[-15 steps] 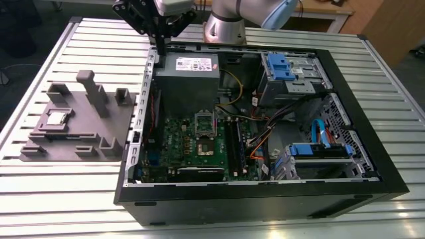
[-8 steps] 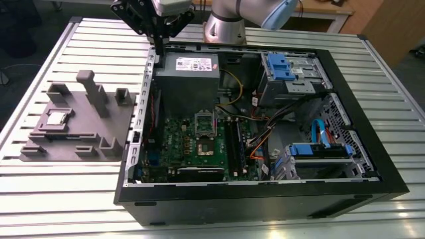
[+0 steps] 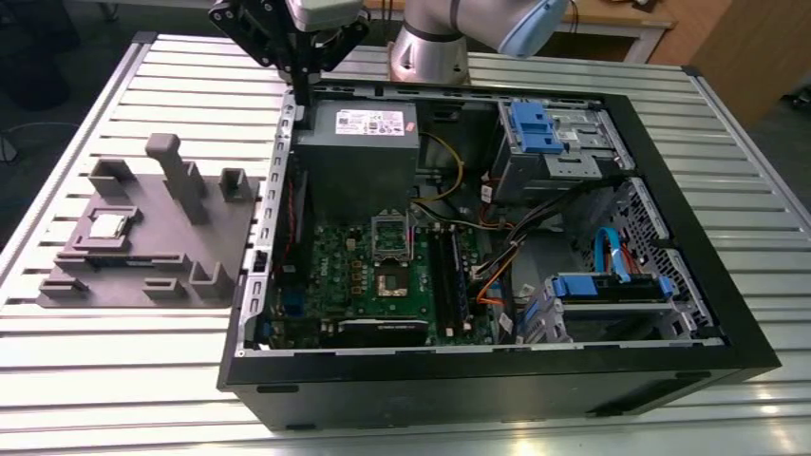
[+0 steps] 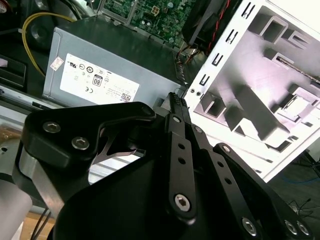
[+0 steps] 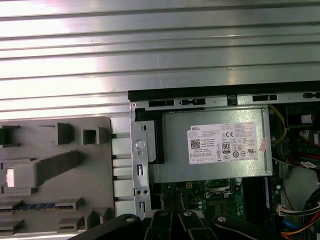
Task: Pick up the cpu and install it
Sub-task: 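Reach for the cpu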
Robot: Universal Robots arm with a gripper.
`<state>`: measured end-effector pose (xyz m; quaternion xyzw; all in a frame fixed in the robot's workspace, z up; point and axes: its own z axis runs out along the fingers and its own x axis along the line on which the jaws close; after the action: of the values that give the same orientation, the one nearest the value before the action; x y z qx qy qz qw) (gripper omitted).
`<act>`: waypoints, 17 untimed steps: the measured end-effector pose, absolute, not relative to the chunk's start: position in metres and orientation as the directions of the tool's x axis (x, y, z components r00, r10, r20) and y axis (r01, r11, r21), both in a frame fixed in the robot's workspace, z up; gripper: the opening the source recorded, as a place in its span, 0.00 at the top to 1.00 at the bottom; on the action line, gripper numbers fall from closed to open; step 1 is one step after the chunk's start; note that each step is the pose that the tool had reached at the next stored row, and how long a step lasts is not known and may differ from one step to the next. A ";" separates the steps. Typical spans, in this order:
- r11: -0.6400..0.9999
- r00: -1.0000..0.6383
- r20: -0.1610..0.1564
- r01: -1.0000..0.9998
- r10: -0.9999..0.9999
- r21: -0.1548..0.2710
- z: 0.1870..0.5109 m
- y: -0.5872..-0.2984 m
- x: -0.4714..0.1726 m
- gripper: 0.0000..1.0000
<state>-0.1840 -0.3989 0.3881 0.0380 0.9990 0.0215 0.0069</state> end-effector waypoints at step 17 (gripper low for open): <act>0.996 -0.997 -0.012 0.076 0.076 0.043 0.387 -0.399 -0.189 0.90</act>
<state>-0.1890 -0.3989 0.3867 0.0380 0.9990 0.0215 0.0066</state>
